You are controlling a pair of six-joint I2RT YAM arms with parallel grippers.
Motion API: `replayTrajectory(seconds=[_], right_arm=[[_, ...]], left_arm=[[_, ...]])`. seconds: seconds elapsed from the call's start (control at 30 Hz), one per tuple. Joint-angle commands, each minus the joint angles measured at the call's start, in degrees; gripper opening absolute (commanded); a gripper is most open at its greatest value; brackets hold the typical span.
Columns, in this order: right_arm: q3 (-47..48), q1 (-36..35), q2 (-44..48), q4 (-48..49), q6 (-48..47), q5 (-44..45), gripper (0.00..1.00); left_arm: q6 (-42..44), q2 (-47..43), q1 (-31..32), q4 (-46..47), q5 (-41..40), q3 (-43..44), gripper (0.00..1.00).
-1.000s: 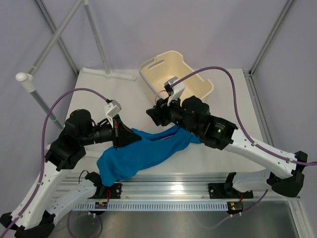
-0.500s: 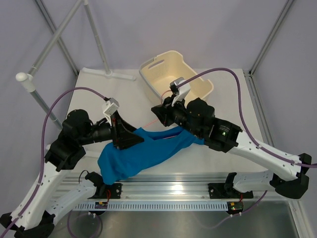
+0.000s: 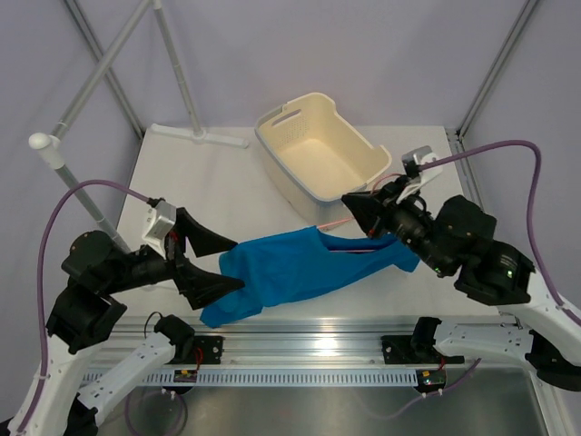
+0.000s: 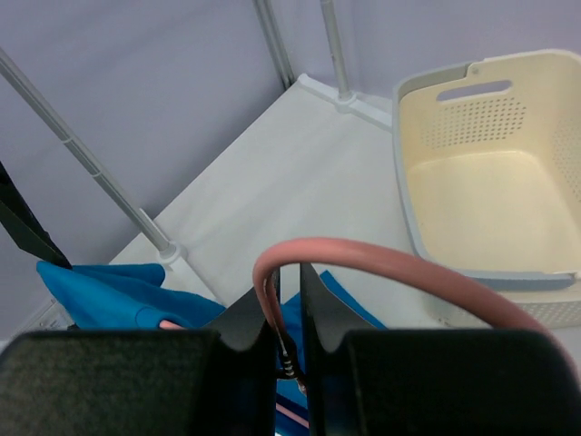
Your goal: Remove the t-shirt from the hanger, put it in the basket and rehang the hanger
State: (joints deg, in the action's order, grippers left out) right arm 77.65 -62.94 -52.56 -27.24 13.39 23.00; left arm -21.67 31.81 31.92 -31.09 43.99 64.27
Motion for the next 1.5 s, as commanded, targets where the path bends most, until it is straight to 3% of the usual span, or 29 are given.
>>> replayTrajectory(seconds=[0.0,0.53,0.7,0.83,1.1,1.2,1.23,1.27,1.3,1.33,1.37,1.4,1.47], right_arm=[[2.86,0.36,3.94,-2.46,-0.29,3.36,0.0],[2.77,0.36,6.33,-4.4,0.76,4.86,0.0],[2.07,0.27,6.32,-4.31,0.85,3.54,0.0],[1.46,0.36,6.85,-5.1,1.03,0.74,0.0],[0.14,0.36,9.31,-4.66,1.99,-6.21,0.0],[-0.13,0.27,9.84,-4.22,2.52,-7.36,0.0],[-0.04,0.36,9.93,-3.96,2.52,-7.27,0.0],[-0.04,0.27,10.02,-4.04,2.61,-7.01,0.0],[-0.04,0.36,10.36,-4.13,2.43,-5.7,0.0],[-0.13,0.36,10.54,-4.13,2.35,-4.73,0.0],[-0.13,0.36,10.89,-4.22,2.08,-3.51,0.0],[-0.56,0.36,11.33,-4.13,0.86,-0.36,0.0],[-0.83,0.36,13.0,-4.13,-0.55,5.09,0.0]], left_arm=[[0.93,-0.35,0.16,-0.02,1.45,0.42,0.95],[-0.74,1.23,0.16,3.84,-3.64,-7.23,0.89],[3.12,2.38,0.16,1.48,-9.08,-6.62,0.98],[7.16,2.11,0.16,-0.9,-14.54,-5.38,0.99],[9.89,5.71,0.16,-0.38,-10.6,-5.99,0.97],[9.02,7.3,0.16,2.26,-5.16,-7.4,0.83],[8.58,7.82,0.16,3.48,-4.27,-7.58,0.68],[8.31,7.91,0.16,3.93,-3.56,-7.75,0.68],[8.14,8.0,0.16,4.46,-3.3,-7.84,0.43],[7.87,7.83,0.16,4.37,-3.55,-7.84,0.29],[7.52,7.48,0.16,4.46,-4.25,-7.84,0.09],[7.0,7.21,0.16,4.37,-7.48,-7.84,0.0],[5.77,5.64,0.25,4.11,-12.66,-8.02,0.0]])
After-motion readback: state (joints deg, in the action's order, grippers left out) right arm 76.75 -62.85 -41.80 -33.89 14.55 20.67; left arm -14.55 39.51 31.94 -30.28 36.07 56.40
